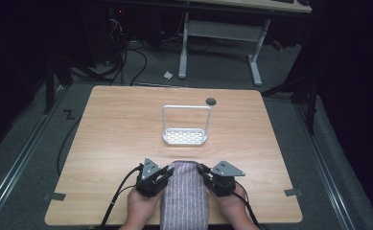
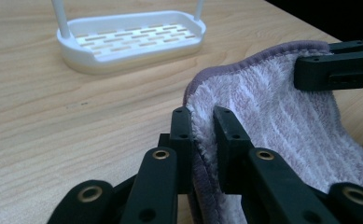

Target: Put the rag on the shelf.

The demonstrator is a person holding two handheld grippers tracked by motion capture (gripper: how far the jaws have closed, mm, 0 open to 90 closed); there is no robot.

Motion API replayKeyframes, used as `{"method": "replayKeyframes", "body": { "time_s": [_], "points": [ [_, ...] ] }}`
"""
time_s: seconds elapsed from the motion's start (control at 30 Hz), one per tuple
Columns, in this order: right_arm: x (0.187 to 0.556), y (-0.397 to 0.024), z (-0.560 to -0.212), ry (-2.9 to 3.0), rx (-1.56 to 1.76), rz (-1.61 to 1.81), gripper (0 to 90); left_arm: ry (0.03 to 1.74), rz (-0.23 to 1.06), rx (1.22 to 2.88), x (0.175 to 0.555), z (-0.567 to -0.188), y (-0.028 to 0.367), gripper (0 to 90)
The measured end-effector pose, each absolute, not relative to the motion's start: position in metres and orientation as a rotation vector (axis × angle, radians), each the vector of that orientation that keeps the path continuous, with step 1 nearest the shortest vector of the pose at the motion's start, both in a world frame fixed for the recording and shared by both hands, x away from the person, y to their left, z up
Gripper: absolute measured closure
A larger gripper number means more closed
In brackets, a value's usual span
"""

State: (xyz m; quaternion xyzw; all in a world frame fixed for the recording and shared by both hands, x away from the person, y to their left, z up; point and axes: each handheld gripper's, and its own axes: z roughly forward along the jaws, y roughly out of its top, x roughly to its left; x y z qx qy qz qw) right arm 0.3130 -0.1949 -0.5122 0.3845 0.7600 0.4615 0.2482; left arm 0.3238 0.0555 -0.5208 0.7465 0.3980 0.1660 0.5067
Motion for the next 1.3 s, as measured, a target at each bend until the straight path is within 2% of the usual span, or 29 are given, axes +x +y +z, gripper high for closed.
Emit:
{"method": "replayKeyframes", "body": {
  "time_s": [0.5,1.3],
  "points": [
    [0.308,-0.198,-0.493,1.932,0.994,1.294,82.7,0.909,0.475,1.722,0.321,-0.495,0.050,79.4],
    [0.312,-0.203,-0.432,1.728,0.913,1.385,82.7,0.813,0.588,1.569,0.322,-0.435,0.043,79.4]
  ]
}}
